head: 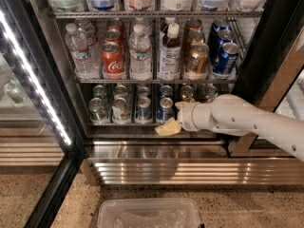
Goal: Pick pepsi can from bottom shelf of fridge
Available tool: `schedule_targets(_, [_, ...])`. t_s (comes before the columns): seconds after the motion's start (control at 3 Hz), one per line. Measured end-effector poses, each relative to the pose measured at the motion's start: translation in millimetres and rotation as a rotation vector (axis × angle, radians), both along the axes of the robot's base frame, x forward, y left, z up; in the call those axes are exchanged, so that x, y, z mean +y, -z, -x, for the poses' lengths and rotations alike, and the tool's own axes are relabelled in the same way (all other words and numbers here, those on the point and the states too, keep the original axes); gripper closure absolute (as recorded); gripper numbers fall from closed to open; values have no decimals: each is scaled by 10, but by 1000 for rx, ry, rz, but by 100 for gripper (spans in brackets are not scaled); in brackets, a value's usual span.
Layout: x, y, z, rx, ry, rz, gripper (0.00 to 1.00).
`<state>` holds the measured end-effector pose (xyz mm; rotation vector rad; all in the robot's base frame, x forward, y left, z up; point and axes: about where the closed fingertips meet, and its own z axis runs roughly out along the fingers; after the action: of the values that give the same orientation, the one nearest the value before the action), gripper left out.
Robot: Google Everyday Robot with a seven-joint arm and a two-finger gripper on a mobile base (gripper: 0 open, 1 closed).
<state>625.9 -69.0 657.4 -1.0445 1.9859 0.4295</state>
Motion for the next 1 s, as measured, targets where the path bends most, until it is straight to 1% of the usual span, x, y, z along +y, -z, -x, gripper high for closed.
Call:
schedule_targets(0.33, [-30,90,-153,-7,37,15,29])
schedule_targets(0.67, [-14,198,-296,1,56,13,32])
schedule_targets(1.0, [60,277,-424,8,56,5,32])
